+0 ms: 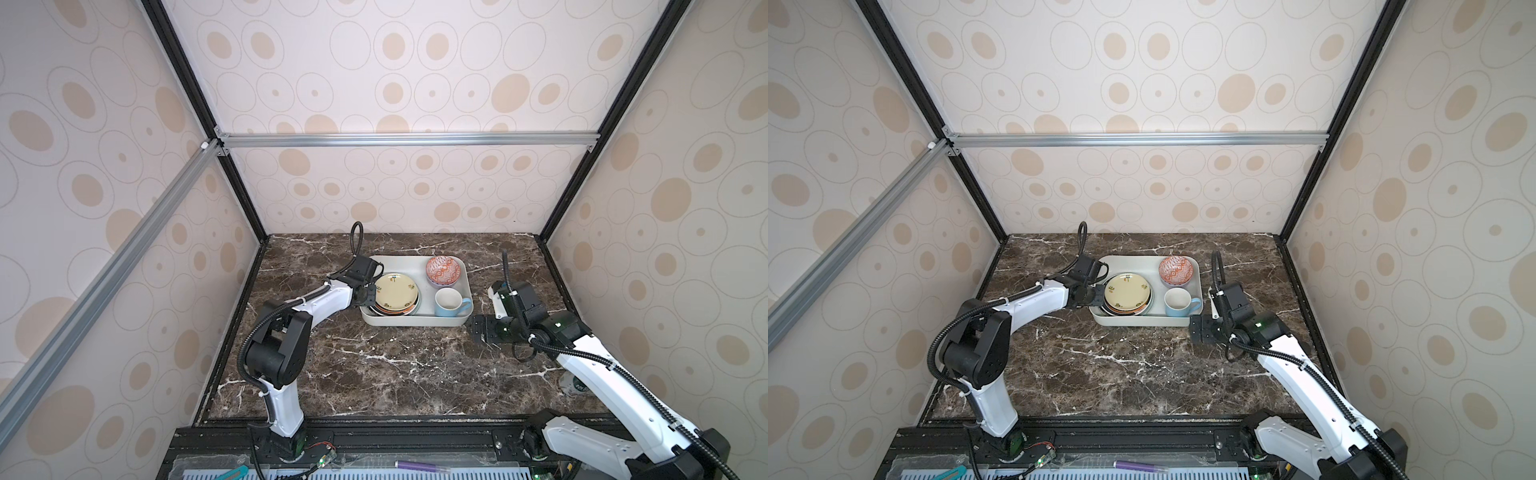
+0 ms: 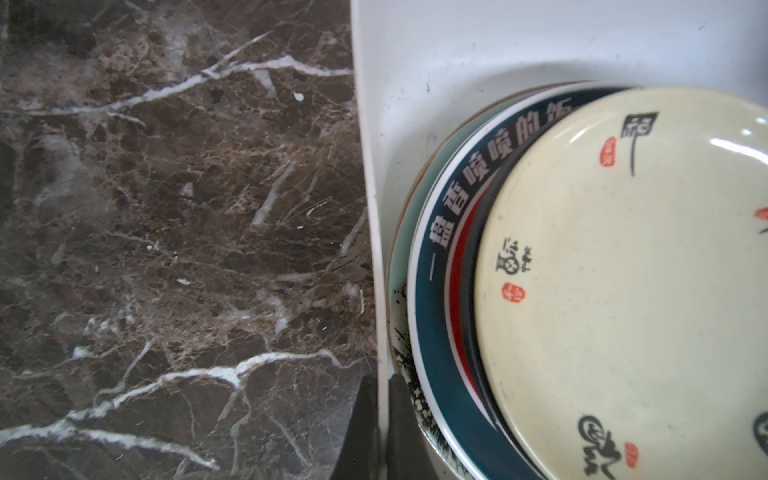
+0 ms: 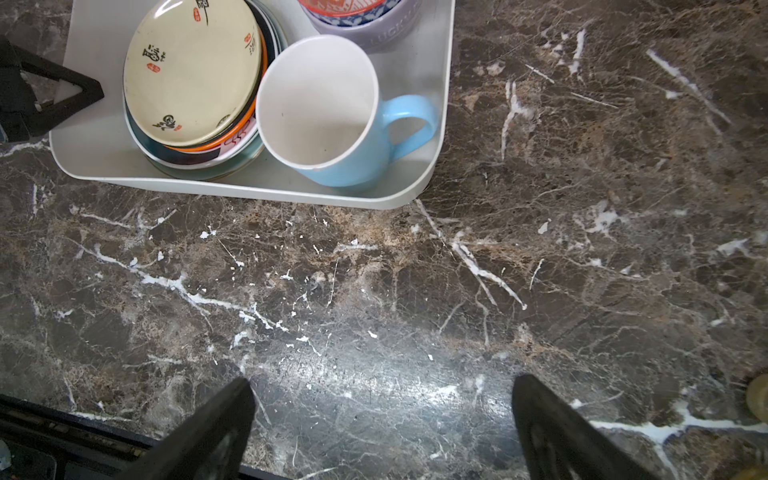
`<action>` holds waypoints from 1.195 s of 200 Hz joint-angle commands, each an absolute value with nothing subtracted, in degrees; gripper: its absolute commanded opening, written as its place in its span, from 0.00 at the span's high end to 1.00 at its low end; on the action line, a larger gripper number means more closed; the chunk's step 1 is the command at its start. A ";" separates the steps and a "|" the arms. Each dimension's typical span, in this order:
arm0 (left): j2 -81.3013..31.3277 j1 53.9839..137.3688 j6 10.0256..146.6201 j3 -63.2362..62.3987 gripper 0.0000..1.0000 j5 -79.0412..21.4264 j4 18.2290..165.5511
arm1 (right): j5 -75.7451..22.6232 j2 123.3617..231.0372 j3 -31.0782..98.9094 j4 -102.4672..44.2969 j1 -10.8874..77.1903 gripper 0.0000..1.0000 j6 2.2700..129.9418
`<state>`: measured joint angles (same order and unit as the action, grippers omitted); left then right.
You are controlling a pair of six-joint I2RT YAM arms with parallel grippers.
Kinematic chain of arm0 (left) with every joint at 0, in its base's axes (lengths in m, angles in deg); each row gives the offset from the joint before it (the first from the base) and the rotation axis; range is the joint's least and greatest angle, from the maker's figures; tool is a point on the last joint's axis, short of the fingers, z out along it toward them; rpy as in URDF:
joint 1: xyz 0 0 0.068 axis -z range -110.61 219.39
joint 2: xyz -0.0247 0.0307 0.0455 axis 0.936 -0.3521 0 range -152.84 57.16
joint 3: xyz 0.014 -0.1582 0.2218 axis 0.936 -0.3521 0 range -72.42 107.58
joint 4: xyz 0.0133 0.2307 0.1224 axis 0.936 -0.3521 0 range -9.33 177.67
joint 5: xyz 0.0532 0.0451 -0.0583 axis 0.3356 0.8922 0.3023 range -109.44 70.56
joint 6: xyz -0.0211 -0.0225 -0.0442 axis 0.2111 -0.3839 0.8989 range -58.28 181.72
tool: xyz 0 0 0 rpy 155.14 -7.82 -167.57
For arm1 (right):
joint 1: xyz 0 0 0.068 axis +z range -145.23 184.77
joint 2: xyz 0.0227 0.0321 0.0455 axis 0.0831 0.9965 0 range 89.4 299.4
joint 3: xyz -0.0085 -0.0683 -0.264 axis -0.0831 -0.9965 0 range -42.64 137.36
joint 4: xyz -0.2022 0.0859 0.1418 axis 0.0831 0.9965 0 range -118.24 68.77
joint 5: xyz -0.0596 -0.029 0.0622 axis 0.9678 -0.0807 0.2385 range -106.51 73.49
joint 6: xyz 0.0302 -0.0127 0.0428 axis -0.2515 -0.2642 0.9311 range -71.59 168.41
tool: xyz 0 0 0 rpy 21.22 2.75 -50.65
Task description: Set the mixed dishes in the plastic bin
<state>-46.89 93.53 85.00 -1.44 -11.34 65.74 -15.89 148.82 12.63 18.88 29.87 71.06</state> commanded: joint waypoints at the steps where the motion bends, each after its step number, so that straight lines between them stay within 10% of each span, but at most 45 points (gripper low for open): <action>1: -42.78 92.23 83.69 -1.20 0.98 -8.09 64.62 | -16.55 147.76 13.09 19.56 29.62 0.00 70.99; 26: -40.75 92.27 83.24 -1.93 0.77 -9.25 65.79 | -17.85 146.68 12.45 18.90 29.64 0.00 70.83; 60: -35.23 92.22 81.87 -2.64 0.01 -10.24 66.93 | -18.70 145.82 12.33 17.73 29.63 0.00 69.83; 154: -5.87 89.99 64.71 -35.22 0.01 12.98 102.69 | -8.74 148.83 6.18 3.25 18.77 0.00 63.99; 239: -0.09 80.95 63.55 -65.31 0.01 7.04 143.15 | -2.25 151.53 -8.65 -27.11 17.52 0.00 54.67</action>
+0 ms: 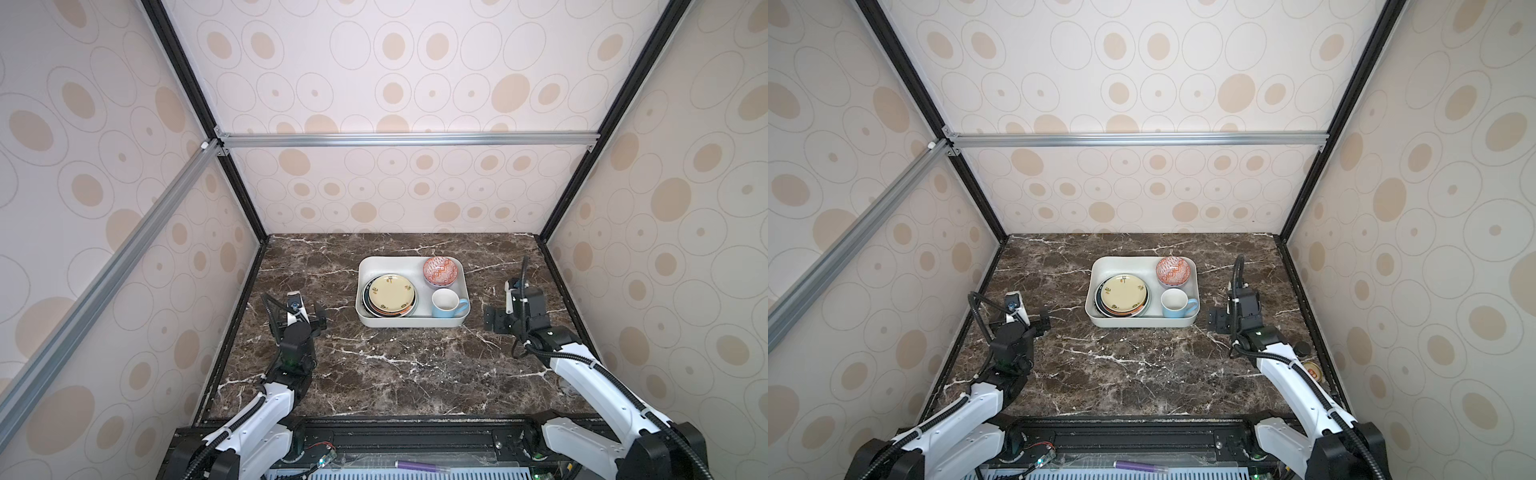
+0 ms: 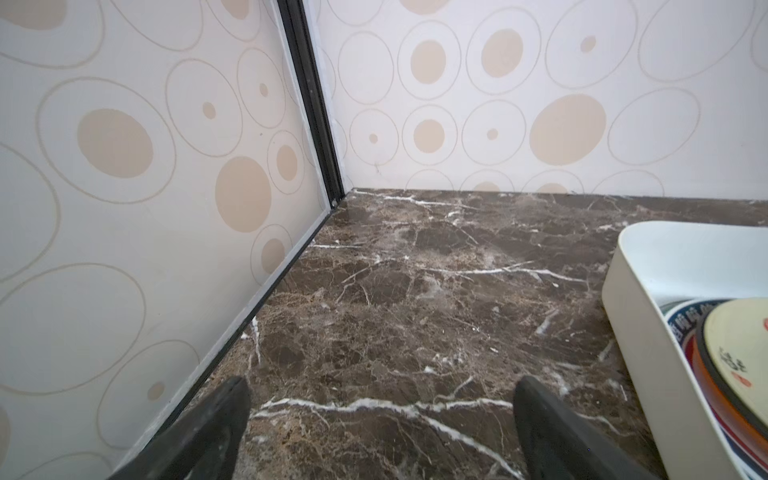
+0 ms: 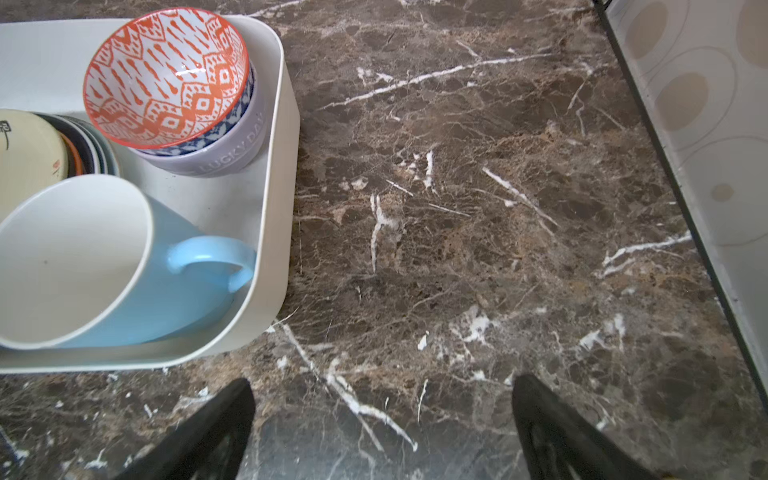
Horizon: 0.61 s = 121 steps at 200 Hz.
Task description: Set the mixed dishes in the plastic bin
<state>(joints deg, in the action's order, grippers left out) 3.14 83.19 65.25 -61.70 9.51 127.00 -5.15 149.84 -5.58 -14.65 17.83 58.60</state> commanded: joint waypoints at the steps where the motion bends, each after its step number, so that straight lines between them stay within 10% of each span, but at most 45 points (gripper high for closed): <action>1: -0.38 80.71 63.60 -65.70 0.01 6.81 143.75 | -2.13 151.62 -8.81 -27.59 17.52 0.00 54.57; 121: -33.49 69.78 65.61 -62.69 0.01 -10.10 171.55 | -5.51 171.71 -17.11 -67.13 11.56 0.00 45.30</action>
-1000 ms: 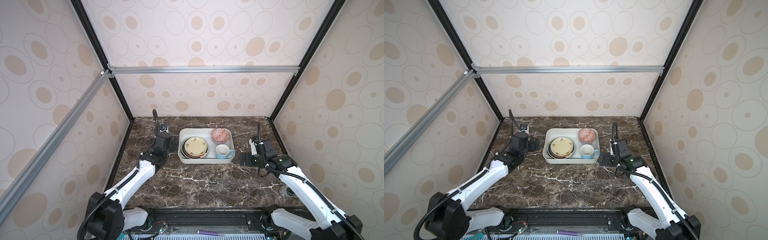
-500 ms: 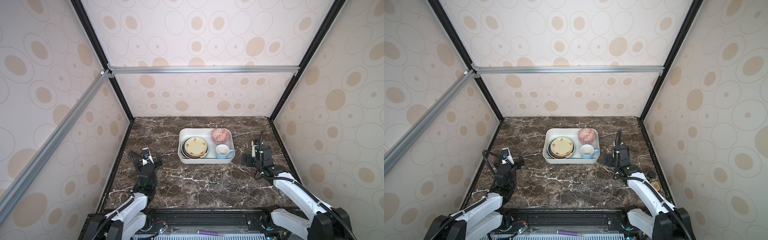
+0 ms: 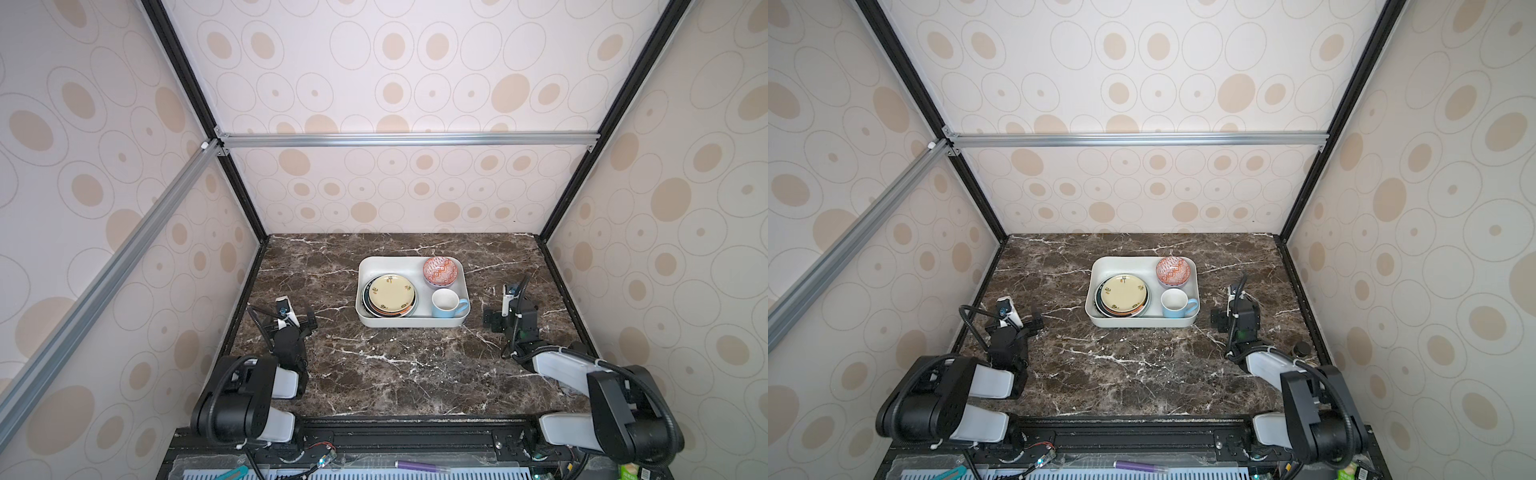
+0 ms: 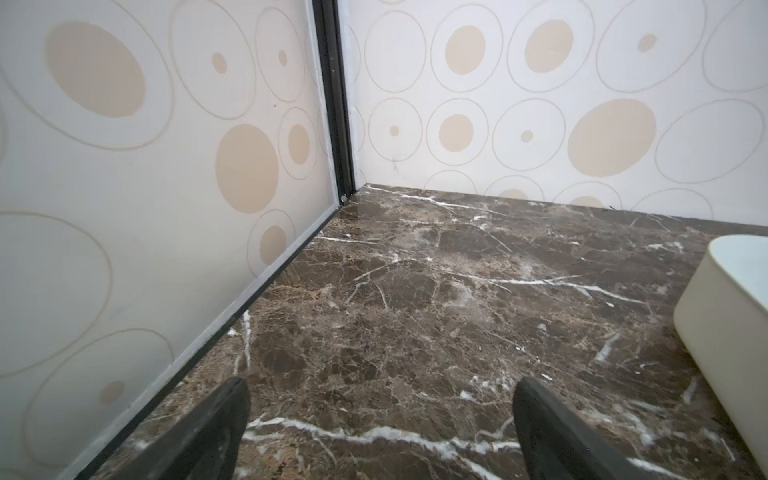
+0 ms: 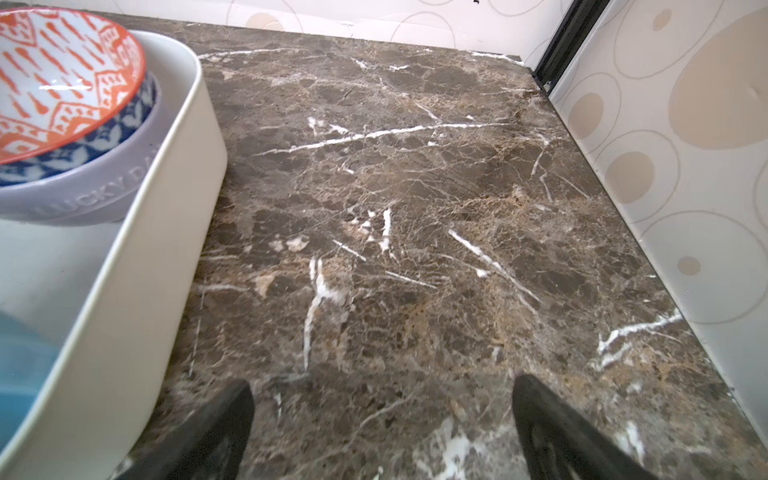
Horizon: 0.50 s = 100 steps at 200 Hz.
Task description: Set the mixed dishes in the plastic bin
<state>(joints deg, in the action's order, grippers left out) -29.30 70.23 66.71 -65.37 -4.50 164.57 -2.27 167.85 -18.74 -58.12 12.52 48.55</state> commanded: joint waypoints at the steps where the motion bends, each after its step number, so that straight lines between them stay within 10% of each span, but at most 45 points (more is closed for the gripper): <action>1: -33.43 69.76 65.55 -62.50 0.01 -10.51 170.96 | -5.60 171.95 -17.09 -67.46 11.46 0.00 45.31; 100: -33.12 69.90 65.06 -60.73 0.01 -11.78 167.20 | -10.46 177.64 -18.29 -73.46 7.59 0.00 48.10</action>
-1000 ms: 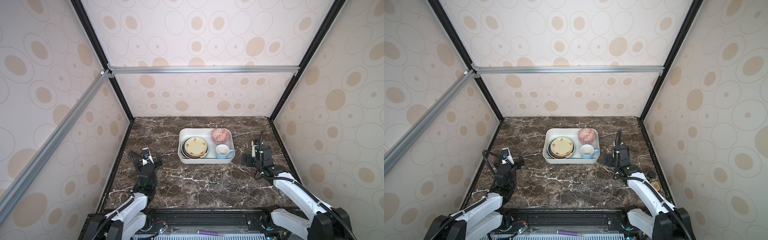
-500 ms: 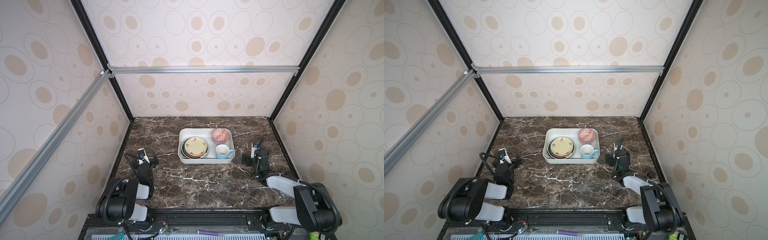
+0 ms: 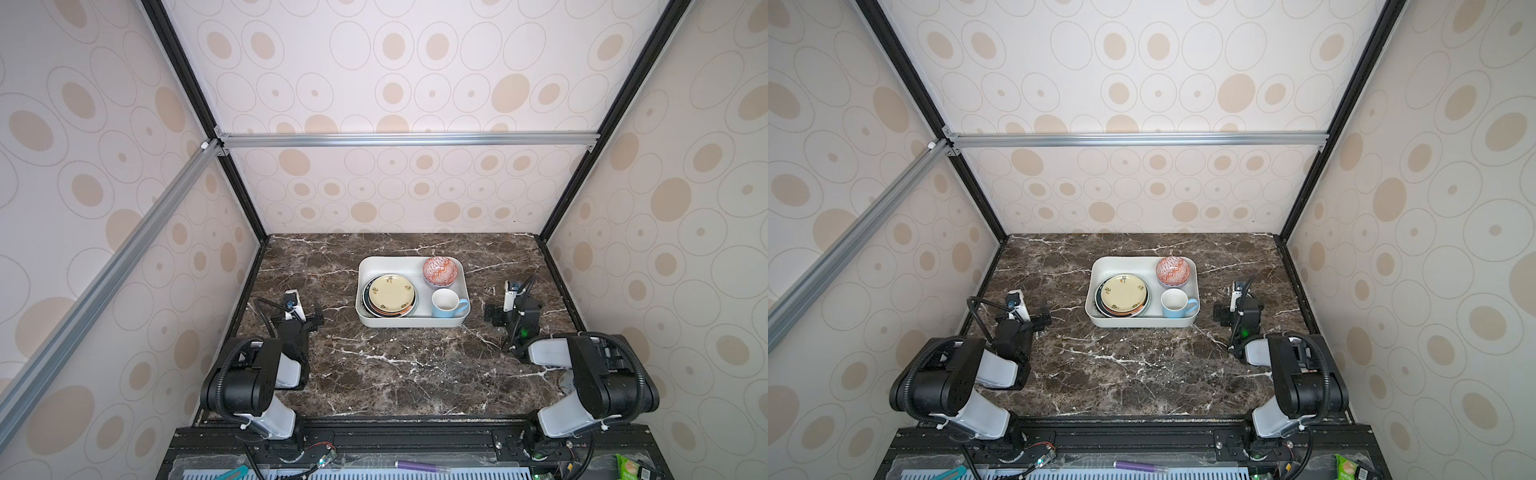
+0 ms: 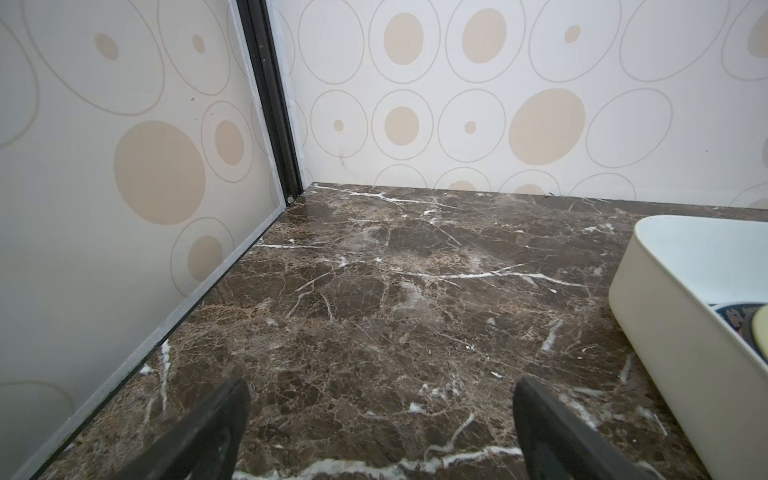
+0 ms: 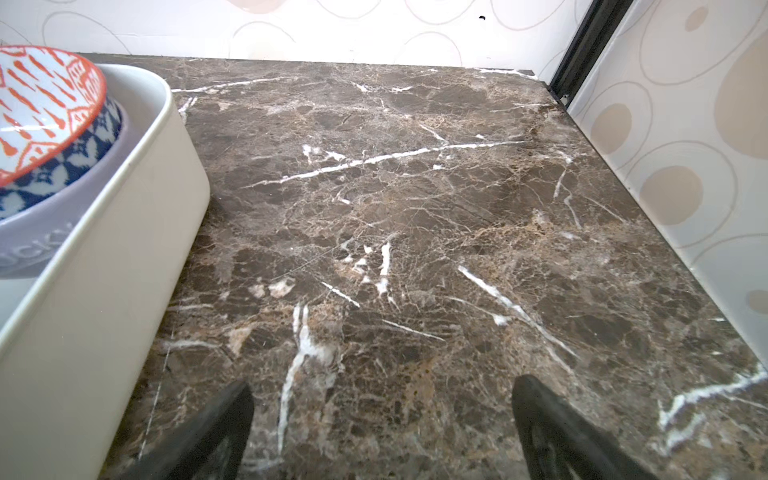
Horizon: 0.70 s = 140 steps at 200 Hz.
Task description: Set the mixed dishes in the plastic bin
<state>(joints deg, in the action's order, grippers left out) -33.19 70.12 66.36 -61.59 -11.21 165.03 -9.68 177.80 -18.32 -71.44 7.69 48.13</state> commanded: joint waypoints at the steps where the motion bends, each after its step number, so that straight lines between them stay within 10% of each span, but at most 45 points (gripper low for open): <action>1: -33.07 69.86 65.06 -60.73 0.01 -11.79 167.16 | -10.45 177.64 -18.25 -73.39 7.63 0.00 48.12; 140: -33.11 70.46 64.53 -60.67 0.01 -10.78 167.22 | -10.55 177.42 -18.29 -73.20 7.78 0.00 47.69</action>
